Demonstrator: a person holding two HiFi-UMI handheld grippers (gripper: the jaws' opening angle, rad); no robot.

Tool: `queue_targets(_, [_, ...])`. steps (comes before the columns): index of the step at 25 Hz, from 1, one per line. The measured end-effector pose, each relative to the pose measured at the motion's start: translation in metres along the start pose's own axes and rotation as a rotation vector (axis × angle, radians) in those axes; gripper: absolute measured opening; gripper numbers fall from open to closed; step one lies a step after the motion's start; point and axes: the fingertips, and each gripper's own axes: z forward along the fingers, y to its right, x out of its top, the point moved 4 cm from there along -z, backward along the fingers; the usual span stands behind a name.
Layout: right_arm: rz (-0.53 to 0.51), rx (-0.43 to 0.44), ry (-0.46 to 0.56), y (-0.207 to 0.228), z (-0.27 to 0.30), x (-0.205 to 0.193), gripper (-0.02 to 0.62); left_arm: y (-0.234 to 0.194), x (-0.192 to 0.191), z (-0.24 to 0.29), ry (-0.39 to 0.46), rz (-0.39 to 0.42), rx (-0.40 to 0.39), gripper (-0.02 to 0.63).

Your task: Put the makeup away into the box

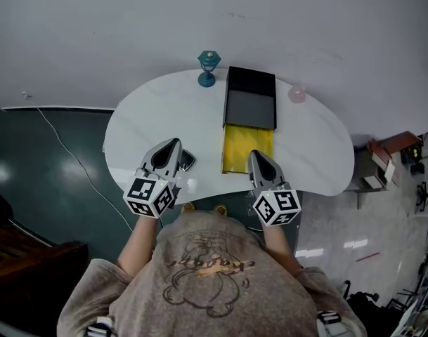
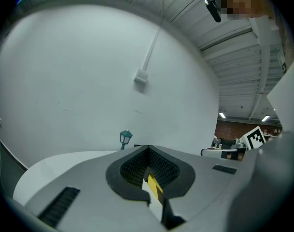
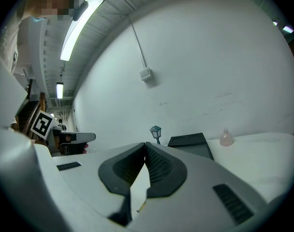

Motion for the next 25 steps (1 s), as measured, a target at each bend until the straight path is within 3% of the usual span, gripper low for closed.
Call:
queue_targets(12, [-0.002,0.030,-0.002,0.010,0.008,0.004,0.005,0.001,0.002,0.004,0.024,0.008,0.043,0.033])
queue_targets(25, [0.021,0.034,-0.020,0.016,0.012,-0.003,0.005,0.004,-0.010,0.018,-0.077,0.045,0.003,0.241])
